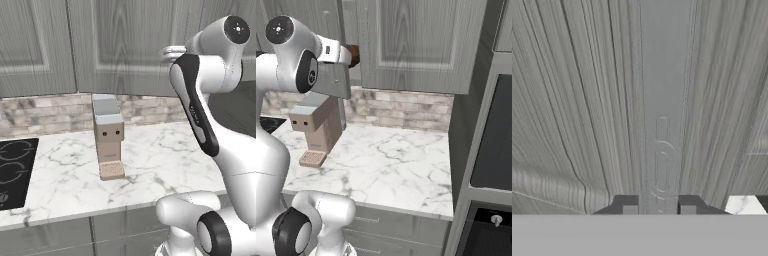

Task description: Move the bowls from the cabinet to the plates on the dining table.

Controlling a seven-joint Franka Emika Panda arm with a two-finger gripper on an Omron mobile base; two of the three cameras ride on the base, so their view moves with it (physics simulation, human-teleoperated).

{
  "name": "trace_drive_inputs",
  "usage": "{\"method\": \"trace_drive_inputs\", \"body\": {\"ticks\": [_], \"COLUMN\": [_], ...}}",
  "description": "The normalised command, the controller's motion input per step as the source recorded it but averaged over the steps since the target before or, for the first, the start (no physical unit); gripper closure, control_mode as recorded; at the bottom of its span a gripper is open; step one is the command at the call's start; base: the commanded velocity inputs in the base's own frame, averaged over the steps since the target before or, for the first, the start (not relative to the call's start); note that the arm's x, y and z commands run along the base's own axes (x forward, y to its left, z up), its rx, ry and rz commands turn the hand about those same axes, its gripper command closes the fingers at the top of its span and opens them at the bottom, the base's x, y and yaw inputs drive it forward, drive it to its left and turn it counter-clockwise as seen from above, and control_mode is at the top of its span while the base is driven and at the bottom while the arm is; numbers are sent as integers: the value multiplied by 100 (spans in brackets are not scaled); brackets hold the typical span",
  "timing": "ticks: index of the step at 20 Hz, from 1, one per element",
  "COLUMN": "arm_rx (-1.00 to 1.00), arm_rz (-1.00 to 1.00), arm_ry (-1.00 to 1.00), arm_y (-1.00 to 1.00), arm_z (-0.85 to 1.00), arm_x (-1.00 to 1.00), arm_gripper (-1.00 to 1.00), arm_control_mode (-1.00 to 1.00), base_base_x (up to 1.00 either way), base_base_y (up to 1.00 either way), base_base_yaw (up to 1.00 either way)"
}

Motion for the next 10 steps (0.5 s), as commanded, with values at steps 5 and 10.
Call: {"method": "trace_drive_inputs", "body": {"ticks": [5,10], "arm_rx": [0,0], "arm_rz": [0,0], "arm_ry": [0,0], "arm_y": [46,53], "arm_z": [0,0], "arm_x": [-22,-24], "arm_gripper": [100,100], "arm_control_mode": [-100,-100], "base_base_x": [0,0], "base_base_y": [0,0], "base_base_yaw": [0,0]}}
